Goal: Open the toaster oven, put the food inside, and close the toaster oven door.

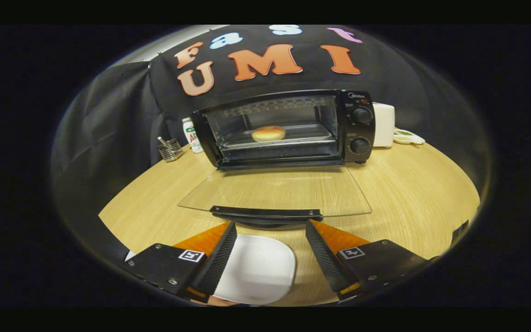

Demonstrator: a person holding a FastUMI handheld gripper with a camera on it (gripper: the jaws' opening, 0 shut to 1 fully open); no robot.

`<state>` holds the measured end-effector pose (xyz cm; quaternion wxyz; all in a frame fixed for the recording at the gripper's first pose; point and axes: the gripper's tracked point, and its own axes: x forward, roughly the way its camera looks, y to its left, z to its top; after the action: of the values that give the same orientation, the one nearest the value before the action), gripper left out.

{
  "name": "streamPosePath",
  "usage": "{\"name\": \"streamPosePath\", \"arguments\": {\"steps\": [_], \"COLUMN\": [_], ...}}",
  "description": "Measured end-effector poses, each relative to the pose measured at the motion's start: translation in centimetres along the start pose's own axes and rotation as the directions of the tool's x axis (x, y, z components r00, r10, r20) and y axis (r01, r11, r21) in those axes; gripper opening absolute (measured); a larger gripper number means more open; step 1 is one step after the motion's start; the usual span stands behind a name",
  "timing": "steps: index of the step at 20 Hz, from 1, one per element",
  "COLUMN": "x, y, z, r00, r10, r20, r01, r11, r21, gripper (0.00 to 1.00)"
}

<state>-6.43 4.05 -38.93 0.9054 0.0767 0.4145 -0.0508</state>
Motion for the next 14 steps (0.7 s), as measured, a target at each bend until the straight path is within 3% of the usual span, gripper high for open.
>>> {"name": "streamPosePath", "arguments": {"steps": [9, 14], "x": [-0.4, -1.7], "y": [-0.2, 0.3], "z": [1.2, 3.4], "r00": [1.0, 0.999], "r10": [0.0, 0.003], "r20": [-0.012, 0.047], "r01": [0.001, -0.005], "r11": [0.998, 0.999], "r21": [0.057, 0.054], "gripper": [0.86, 0.86]}}
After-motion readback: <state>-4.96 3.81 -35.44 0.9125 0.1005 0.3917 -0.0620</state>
